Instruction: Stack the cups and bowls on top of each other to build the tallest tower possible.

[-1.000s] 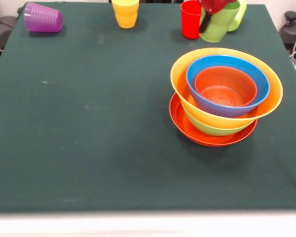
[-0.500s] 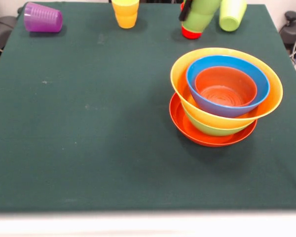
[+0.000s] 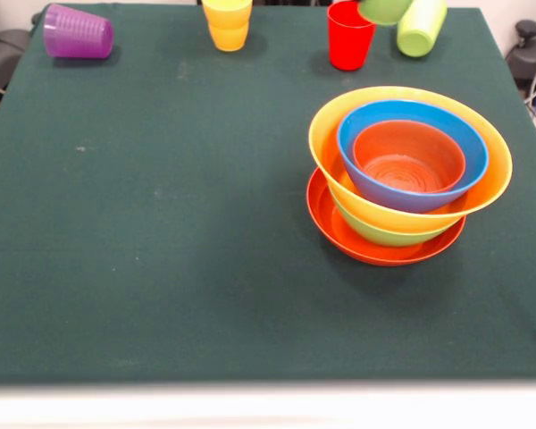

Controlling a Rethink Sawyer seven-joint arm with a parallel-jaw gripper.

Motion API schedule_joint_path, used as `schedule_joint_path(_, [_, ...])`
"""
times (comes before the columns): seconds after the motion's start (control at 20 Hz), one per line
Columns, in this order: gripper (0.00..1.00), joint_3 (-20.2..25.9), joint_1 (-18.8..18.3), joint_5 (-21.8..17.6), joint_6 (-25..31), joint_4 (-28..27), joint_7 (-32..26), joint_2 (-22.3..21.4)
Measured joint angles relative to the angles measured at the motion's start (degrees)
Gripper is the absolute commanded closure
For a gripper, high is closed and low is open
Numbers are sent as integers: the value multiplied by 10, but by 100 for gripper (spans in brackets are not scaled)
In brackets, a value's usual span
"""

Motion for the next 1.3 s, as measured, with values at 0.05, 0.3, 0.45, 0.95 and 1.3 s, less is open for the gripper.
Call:
schedule_joint_path(0.05, [100, 0, 0, 6, 0, -2, 0, -1])
schedule_joint_path(0.3, [100, 0, 7, 39, 0, -25, 0, -1])
schedule_joint_path(0.45, [100, 0, 12, 42, 0, -42, 0, 5])
schedule_joint_path(0.95, [100, 0, 15, 42, -4, -100, 0, 47])
schedule_joint_path(1.3, [100, 0, 16, 41, -8, -142, 0, 80])
